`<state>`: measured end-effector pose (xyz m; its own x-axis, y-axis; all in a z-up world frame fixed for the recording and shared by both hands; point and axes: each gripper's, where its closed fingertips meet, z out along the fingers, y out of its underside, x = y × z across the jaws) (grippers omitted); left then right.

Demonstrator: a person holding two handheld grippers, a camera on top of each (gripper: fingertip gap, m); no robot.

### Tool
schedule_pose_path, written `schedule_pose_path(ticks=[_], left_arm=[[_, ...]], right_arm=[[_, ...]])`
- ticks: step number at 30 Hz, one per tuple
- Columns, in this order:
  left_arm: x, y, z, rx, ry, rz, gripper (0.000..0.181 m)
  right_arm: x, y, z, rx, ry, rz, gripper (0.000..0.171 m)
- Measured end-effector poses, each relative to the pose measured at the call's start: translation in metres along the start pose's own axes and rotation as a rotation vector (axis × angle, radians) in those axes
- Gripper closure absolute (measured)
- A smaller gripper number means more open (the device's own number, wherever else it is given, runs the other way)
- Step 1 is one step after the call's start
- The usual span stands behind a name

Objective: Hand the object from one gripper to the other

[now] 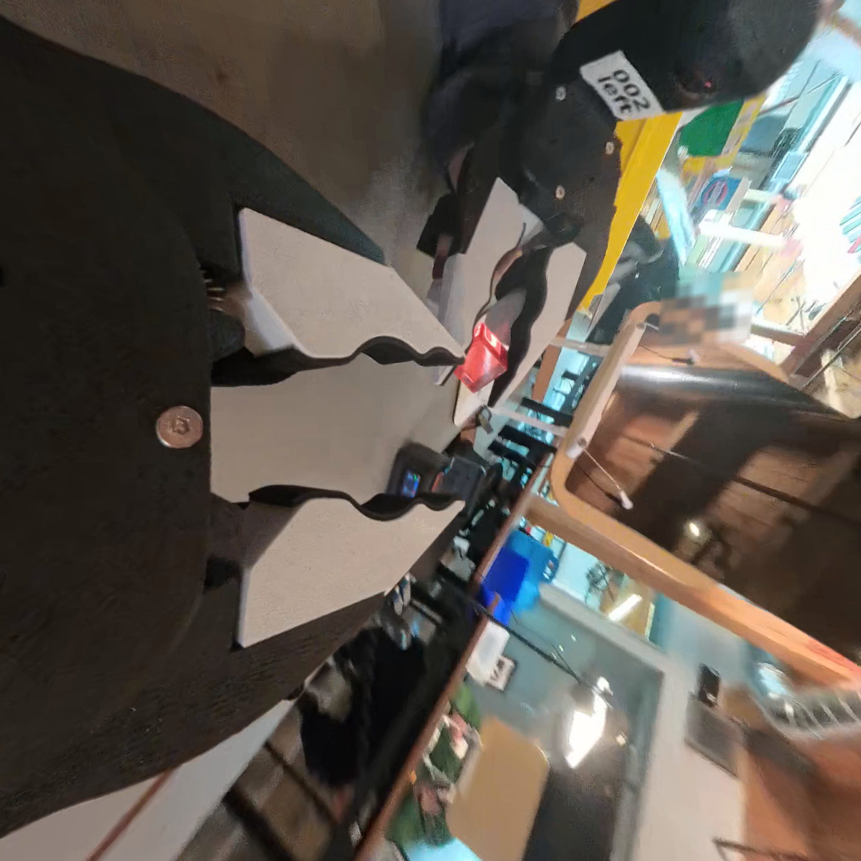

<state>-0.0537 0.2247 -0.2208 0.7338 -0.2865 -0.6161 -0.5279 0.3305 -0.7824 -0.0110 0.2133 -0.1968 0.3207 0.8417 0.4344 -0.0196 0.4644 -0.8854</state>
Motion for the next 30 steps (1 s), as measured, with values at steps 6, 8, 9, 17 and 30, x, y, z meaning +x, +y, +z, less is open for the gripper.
schedule_pose_path(ticks=[6,8,9,17,30], left_arm=[[0.011,0.001,0.002,-0.043,-0.01,0.193,0.149],[0.023,-0.005,0.002,-0.021,0.013,0.292,0.15],[0.027,-0.008,0.002,-0.012,0.017,0.336,0.149],[0.052,-0.025,-0.005,0.106,0.095,0.45,0.149],[0.065,-0.047,-0.016,0.257,0.198,0.296,0.135]], right_arm=[[-0.031,0.018,0.013,-0.146,-0.155,0.182,0.129],[-0.04,0.024,0.018,-0.194,-0.198,0.317,0.127],[-0.042,0.025,0.019,-0.211,-0.21,0.366,0.126],[-0.06,0.028,0.021,-0.276,-0.33,0.589,0.129],[-0.071,-0.014,-0.012,-0.138,-0.822,1.161,0.144]])
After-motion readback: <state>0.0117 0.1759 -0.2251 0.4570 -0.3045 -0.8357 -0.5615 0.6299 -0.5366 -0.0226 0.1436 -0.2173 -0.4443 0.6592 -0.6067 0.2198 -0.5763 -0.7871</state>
